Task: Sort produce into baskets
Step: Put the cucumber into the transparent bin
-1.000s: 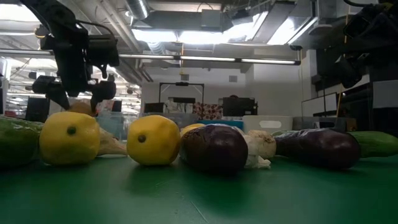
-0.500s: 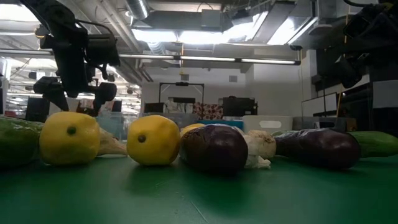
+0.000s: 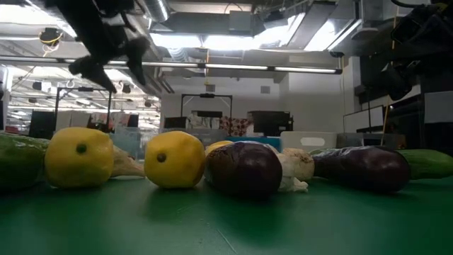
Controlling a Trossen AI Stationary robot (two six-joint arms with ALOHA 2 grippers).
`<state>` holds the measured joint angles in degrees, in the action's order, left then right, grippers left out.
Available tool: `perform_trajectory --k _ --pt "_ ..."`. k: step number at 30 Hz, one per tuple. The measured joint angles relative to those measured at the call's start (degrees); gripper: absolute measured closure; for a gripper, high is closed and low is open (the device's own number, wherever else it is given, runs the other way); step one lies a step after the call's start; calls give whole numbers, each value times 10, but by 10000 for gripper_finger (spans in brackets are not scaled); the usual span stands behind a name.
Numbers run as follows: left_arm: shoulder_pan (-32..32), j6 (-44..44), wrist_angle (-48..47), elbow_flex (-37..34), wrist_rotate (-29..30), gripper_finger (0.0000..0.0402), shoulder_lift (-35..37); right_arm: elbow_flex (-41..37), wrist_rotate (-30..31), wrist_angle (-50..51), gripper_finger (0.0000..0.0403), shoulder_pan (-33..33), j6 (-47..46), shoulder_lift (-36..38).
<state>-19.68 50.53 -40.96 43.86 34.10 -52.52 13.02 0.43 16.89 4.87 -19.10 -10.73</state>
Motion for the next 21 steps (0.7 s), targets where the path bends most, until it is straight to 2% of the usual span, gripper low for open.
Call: perform_trajectory --k 8,12,15,18,21 --pt "114 107 26 -40 -80 14 46 0 -1 5 93 0 -4 0" --pt "180 101 87 -71 -116 14 37 0 -1 9 93 0 -5 0" --pt "223 60 126 -88 -115 14 26 0 -1 9 93 0 -5 0" --pt "249 42 150 -104 -90 14 12 0 -2 9 93 0 -6 0" --pt "258 84 136 -118 -67 14 -5 0 -2 9 93 0 -16 0"
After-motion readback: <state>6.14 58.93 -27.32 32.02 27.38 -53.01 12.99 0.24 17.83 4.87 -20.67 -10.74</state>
